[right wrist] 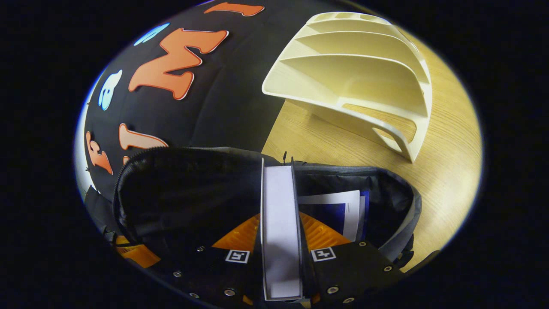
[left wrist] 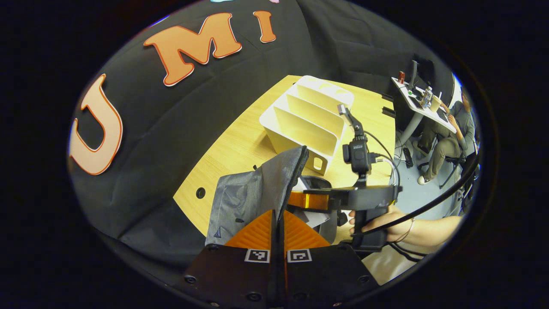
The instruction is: Open the schoolbag, grab two books from the bookshelf and put them into the schoolbag.
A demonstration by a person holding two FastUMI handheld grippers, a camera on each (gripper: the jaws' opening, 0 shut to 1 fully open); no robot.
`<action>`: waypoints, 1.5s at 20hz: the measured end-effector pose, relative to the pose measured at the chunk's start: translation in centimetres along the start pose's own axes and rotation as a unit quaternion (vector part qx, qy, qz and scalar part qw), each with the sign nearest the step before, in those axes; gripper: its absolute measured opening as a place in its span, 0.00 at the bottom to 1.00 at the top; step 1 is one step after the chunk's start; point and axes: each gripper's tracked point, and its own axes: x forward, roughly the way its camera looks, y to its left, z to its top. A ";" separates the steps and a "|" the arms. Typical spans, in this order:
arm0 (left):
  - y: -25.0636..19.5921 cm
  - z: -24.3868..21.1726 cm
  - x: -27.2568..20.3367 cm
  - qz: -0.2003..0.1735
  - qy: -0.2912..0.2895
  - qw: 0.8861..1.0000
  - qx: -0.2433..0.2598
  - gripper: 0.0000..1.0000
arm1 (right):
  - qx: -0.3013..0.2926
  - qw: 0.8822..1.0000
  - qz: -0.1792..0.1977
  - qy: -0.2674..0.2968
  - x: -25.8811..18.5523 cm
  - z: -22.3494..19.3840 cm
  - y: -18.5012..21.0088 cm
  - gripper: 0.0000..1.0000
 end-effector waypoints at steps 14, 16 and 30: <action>1.4 -2.2 1.1 -0.008 -0.004 0.999 -0.051 0.01 | -0.070 0.985 -0.152 0.030 0.7 -1.7 -6.2 0.77; 1.1 -2.6 1.4 -0.017 -0.005 0.998 -0.061 0.01 | -0.078 0.983 -0.161 0.039 0.0 -1.5 -6.7 0.81; -1.0 -3.1 3.9 -0.031 -0.012 0.991 -0.130 0.12 | -0.139 0.964 -0.223 0.029 -9.6 9.7 -11.9 0.98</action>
